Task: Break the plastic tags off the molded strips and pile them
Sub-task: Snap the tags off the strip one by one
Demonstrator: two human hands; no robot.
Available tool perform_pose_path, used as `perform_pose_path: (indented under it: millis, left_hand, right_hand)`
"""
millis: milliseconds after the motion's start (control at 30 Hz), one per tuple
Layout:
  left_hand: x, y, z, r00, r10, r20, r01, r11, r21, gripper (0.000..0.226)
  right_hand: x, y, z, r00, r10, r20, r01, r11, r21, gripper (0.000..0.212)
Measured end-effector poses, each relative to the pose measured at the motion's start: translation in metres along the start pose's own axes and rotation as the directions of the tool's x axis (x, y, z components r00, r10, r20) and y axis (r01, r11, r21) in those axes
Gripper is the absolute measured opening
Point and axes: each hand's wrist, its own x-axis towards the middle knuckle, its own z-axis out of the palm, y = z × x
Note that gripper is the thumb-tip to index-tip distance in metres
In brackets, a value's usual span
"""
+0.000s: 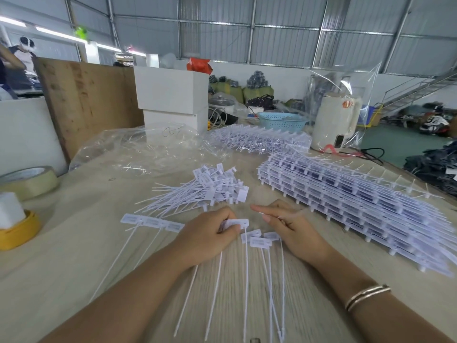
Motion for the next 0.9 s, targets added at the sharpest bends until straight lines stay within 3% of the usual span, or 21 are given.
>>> perform_pose_path:
  millis: [133, 267, 433, 533, 667, 800, 900]
  left_hand:
    - [0.002, 0.0, -0.003, 1.0, -0.023, -0.013, 0.023, 1.0, -0.016, 0.014]
    - [0.001, 0.002, -0.005, 0.999, -0.036, -0.028, 0.035, 0.999, -0.01, 0.017]
    - [-0.001, 0.006, -0.003, 0.999, -0.01, -0.046, 0.014, 0.997, 0.079, 0.023]
    - [-0.002, 0.011, 0.0, 0.996, 0.079, -0.037, -0.071, 0.982, 0.177, 0.032]
    - [-0.002, 0.018, 0.005, 0.985, 0.159, -0.072, -0.148, 0.979, 0.141, 0.027]
    - [0.001, 0.017, 0.005, 0.985, 0.126, -0.119, -0.12, 0.991, 0.056, 0.033]
    - [0.001, 0.016, -0.002, 0.987, 0.077, -0.141, -0.066, 0.994, 0.085, 0.032]
  right_hand:
    - [-0.001, 0.004, 0.002, 0.995, -0.006, 0.099, 0.013, 0.998, -0.068, 0.045]
    - [0.001, 0.007, 0.001, 0.984, 0.061, 0.168, -0.061, 0.998, -0.005, 0.055]
    - [0.0, 0.006, 0.001, 0.989, 0.039, 0.142, -0.034, 0.999, -0.035, 0.048]
    - [-0.002, 0.0, 0.001, 0.995, -0.064, 0.072, 0.07, 0.994, -0.088, 0.052]
    - [-0.003, 0.002, 0.006, 0.978, -0.169, 0.125, 0.198, 0.938, -0.284, 0.057]
    - [-0.002, 0.002, 0.007, 0.963, -0.244, 0.112, 0.268, 0.852, -0.45, 0.038]
    - [-0.002, 0.0, 0.006, 0.963, -0.243, 0.115, 0.269, 0.84, -0.472, 0.032]
